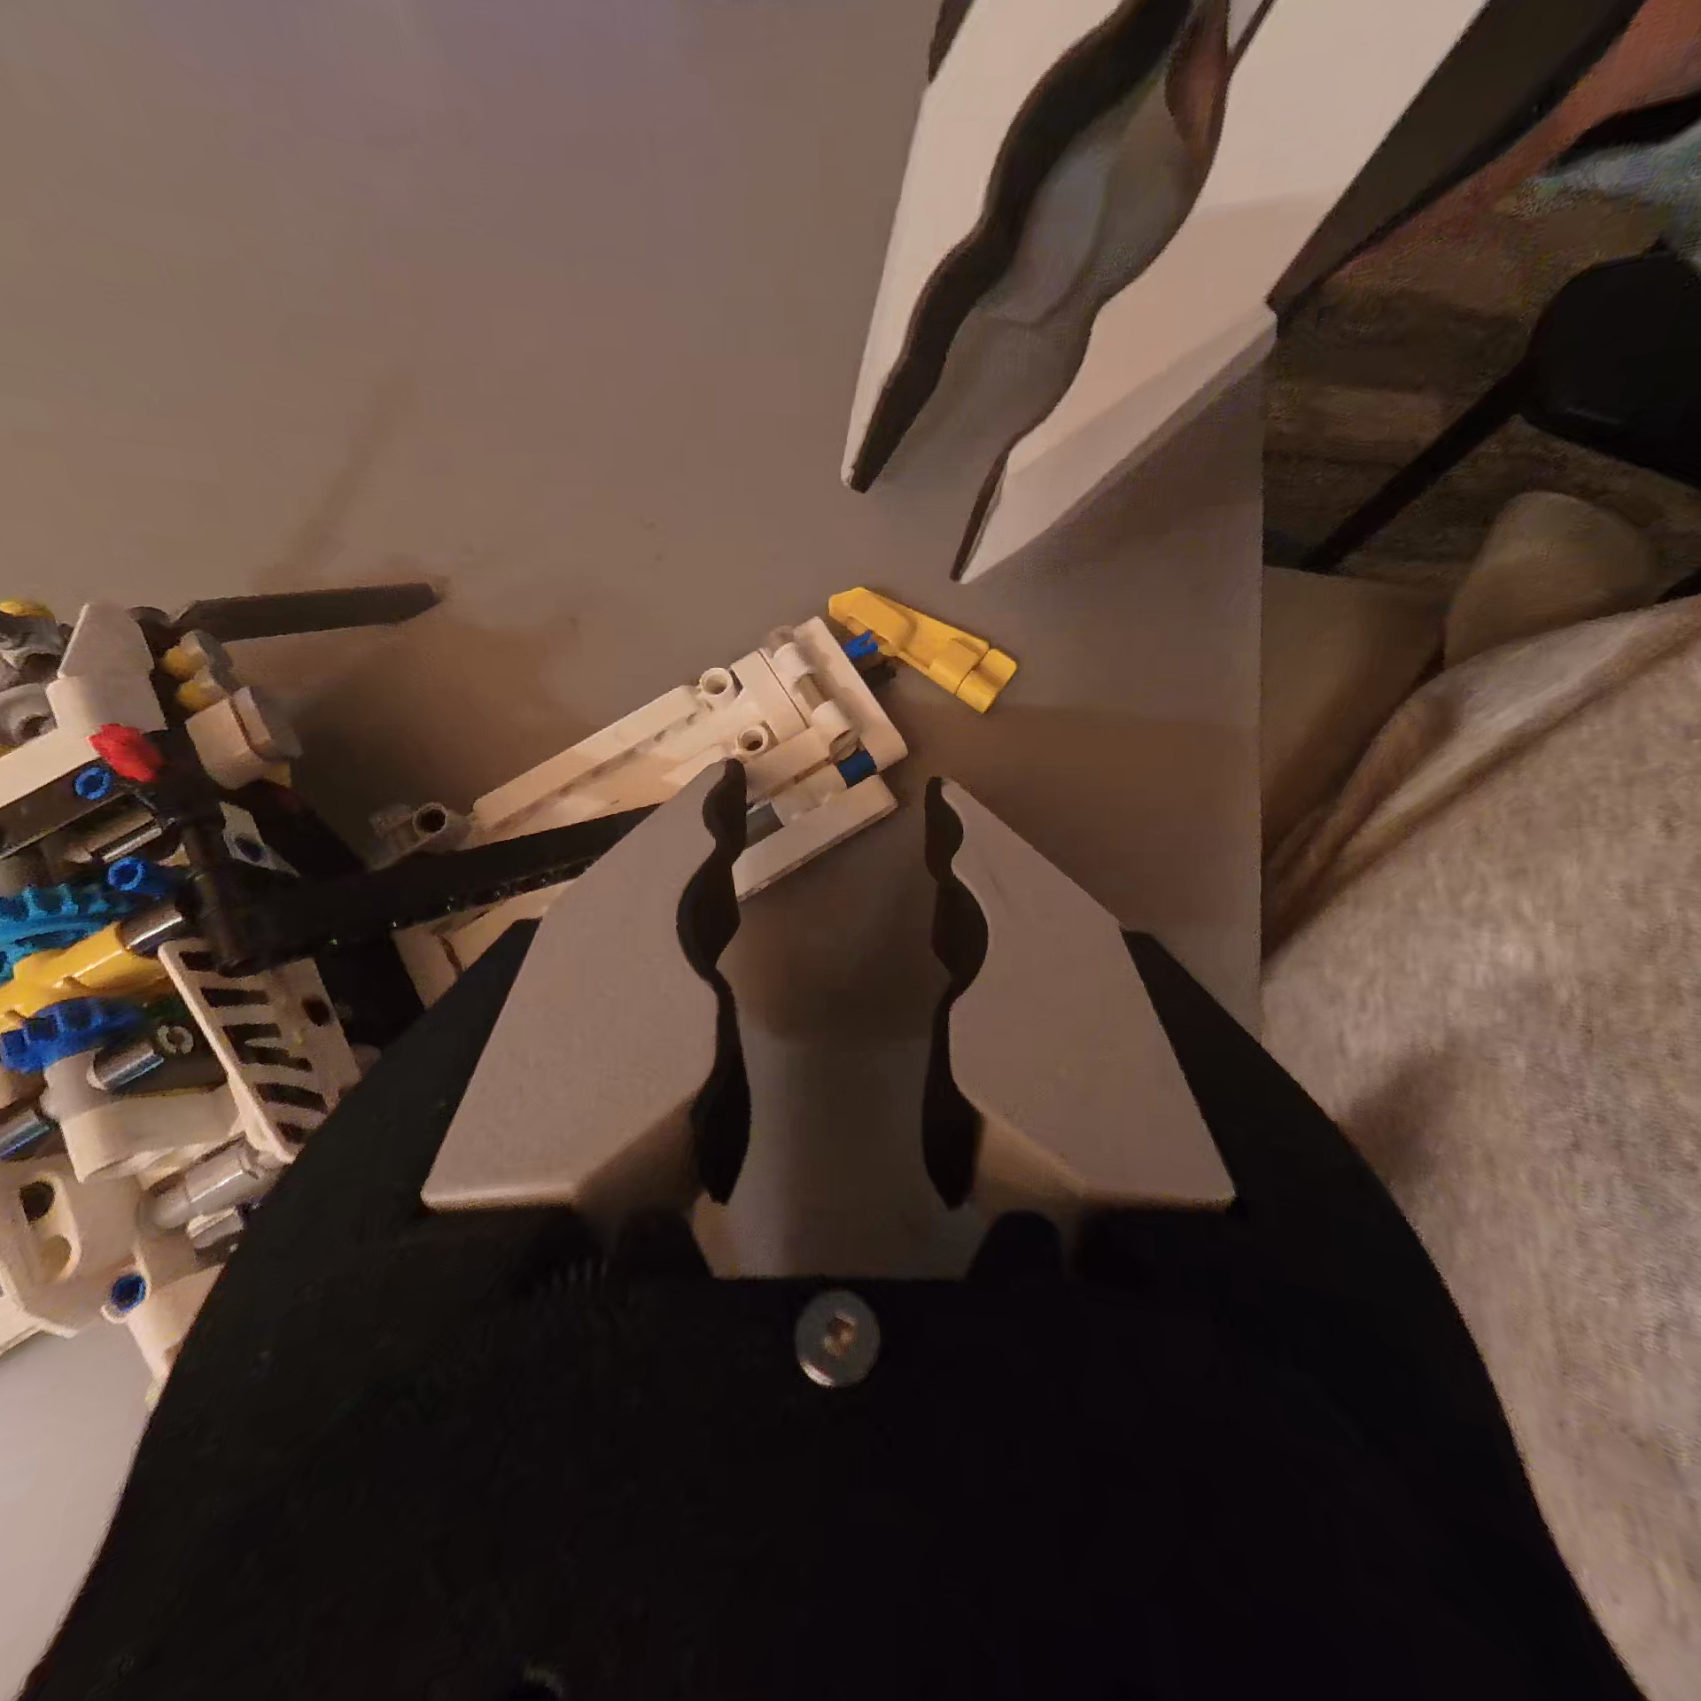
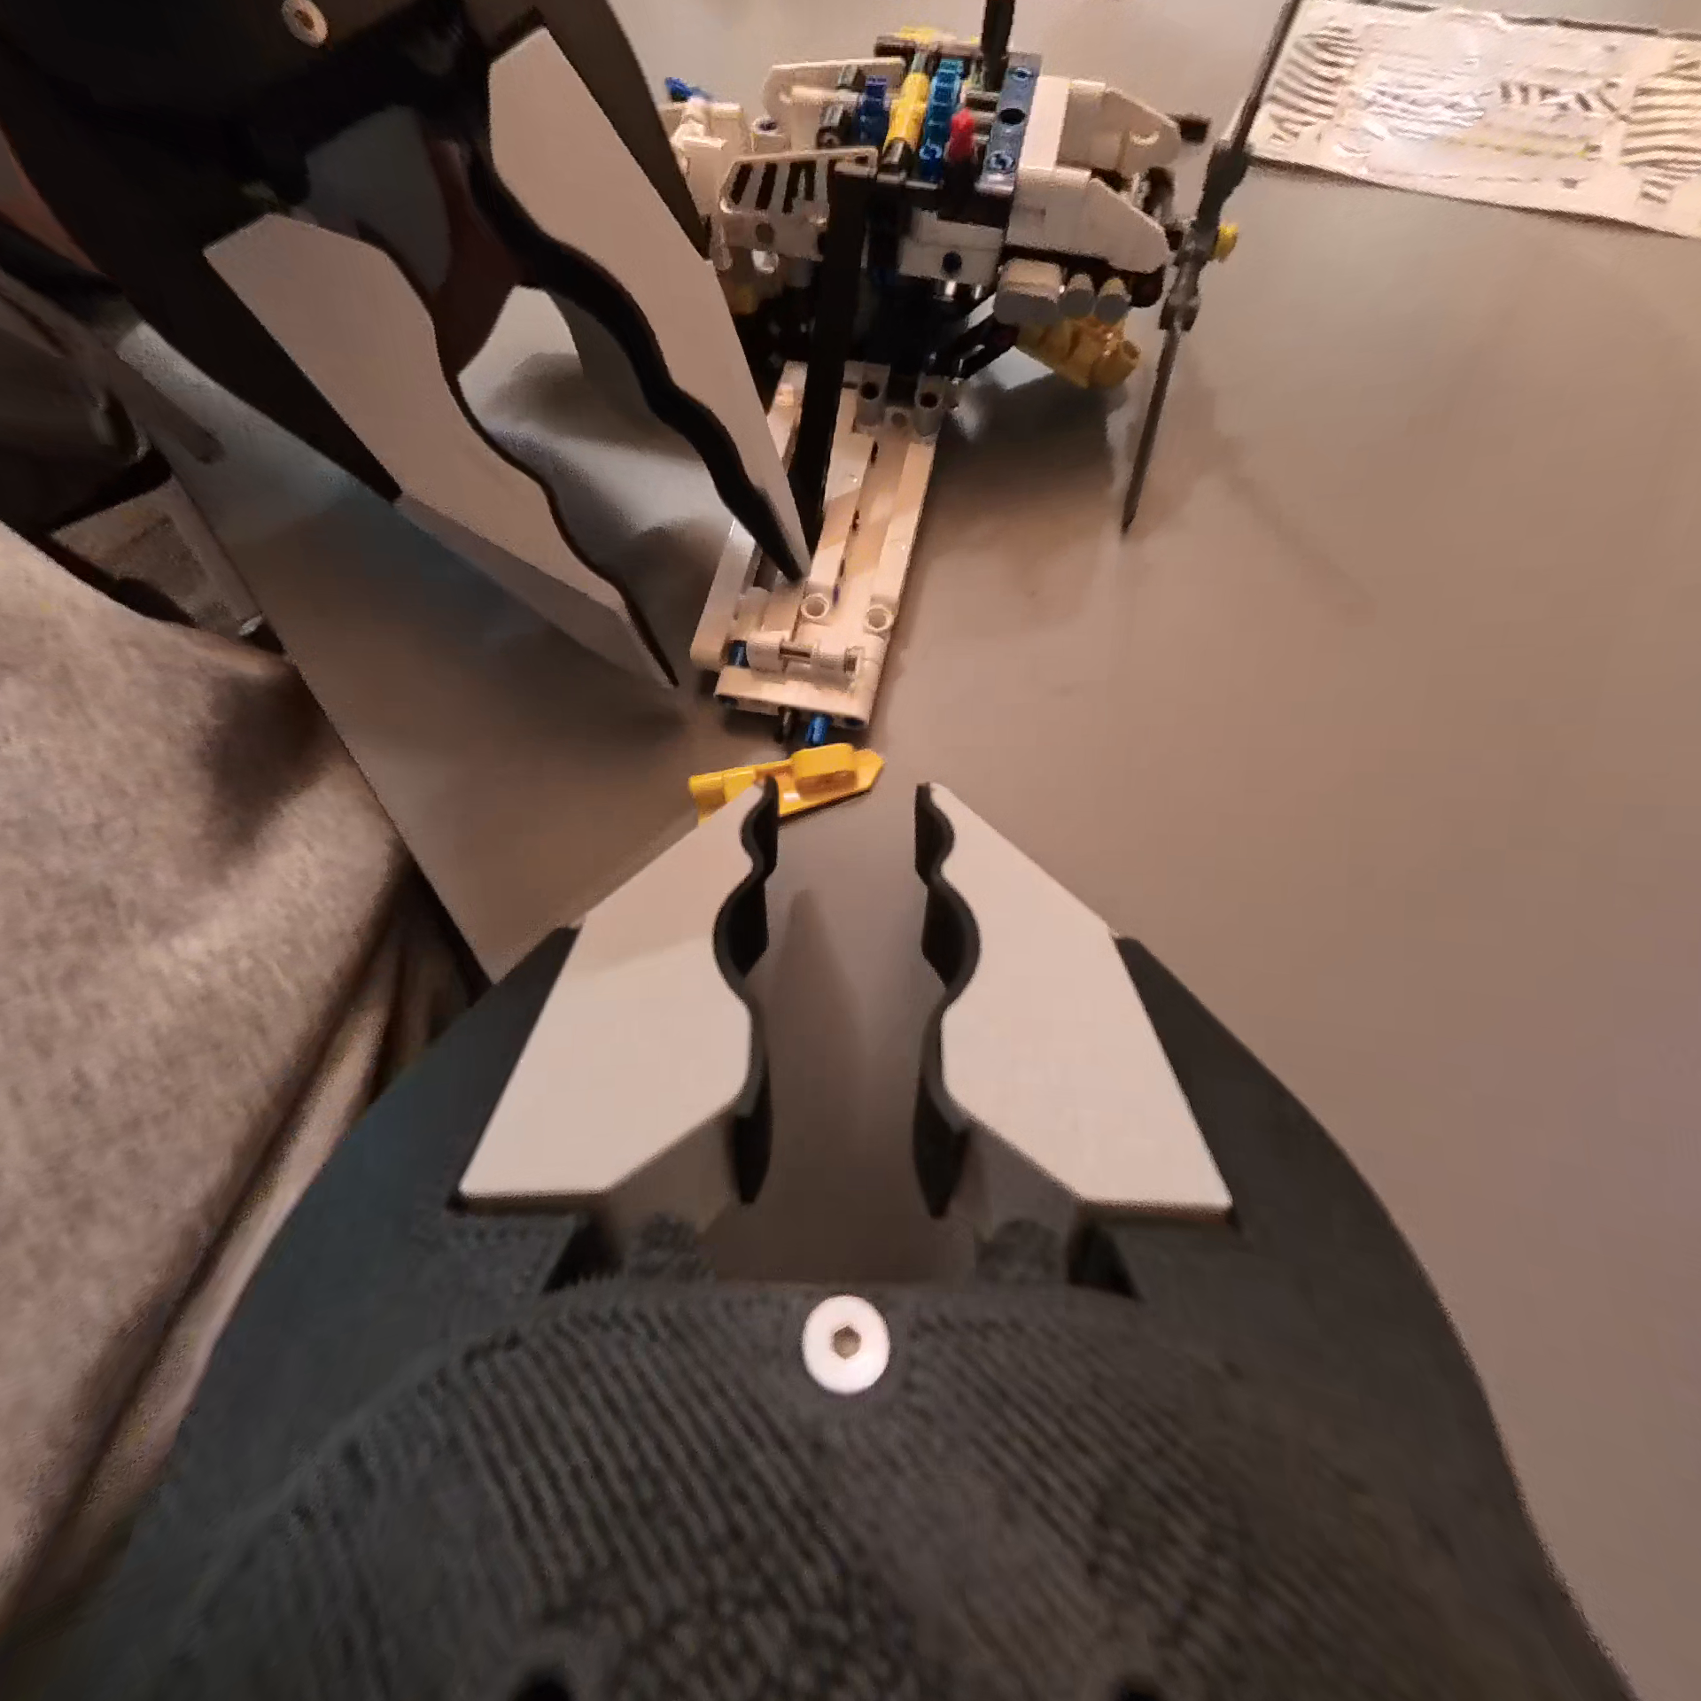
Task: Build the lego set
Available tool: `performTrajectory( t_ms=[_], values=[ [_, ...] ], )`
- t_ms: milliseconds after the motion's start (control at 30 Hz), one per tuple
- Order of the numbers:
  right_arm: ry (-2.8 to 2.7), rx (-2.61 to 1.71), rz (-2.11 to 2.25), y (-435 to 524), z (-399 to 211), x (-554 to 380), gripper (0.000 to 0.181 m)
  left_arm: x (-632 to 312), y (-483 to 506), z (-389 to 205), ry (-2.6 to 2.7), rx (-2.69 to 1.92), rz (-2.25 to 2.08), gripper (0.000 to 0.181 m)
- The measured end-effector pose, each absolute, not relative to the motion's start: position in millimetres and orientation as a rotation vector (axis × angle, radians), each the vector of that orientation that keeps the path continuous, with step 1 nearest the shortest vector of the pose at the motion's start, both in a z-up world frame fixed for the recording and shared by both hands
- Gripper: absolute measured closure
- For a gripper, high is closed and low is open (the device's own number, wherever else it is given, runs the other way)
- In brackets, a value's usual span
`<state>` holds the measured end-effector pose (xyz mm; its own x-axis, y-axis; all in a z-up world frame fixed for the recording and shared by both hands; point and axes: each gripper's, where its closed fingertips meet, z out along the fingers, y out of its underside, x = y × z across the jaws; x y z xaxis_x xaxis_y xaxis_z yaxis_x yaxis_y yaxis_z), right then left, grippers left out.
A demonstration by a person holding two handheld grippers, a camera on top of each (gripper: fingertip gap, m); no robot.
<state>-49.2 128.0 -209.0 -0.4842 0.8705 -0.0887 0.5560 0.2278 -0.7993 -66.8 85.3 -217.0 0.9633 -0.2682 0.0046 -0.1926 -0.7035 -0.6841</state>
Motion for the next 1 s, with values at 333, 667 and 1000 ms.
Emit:
performTrajectory(
  t_ms=[333, 667, 1000],
  values=[
    [-2.340, -1.188, 1.109, 116.9, -222.5, -55.1, 0.158, -66.3, 93.6, -218.6, 0.282, -2.345, -0.148, 0.162],
    [-2.277, -1.284, 1.082, 115.9, -223.5, -56.4, 0.164, -64.0, 96.9, -218.6, 0.248, -2.320, -0.232, 0.163],
    [-2.106, -1.419, 1.055, 117.4, -223.0, -56.7, 0.164, -62.3, 98.9, -218.4, 0.181, -2.289, -0.264, 0.163]
  ],
)
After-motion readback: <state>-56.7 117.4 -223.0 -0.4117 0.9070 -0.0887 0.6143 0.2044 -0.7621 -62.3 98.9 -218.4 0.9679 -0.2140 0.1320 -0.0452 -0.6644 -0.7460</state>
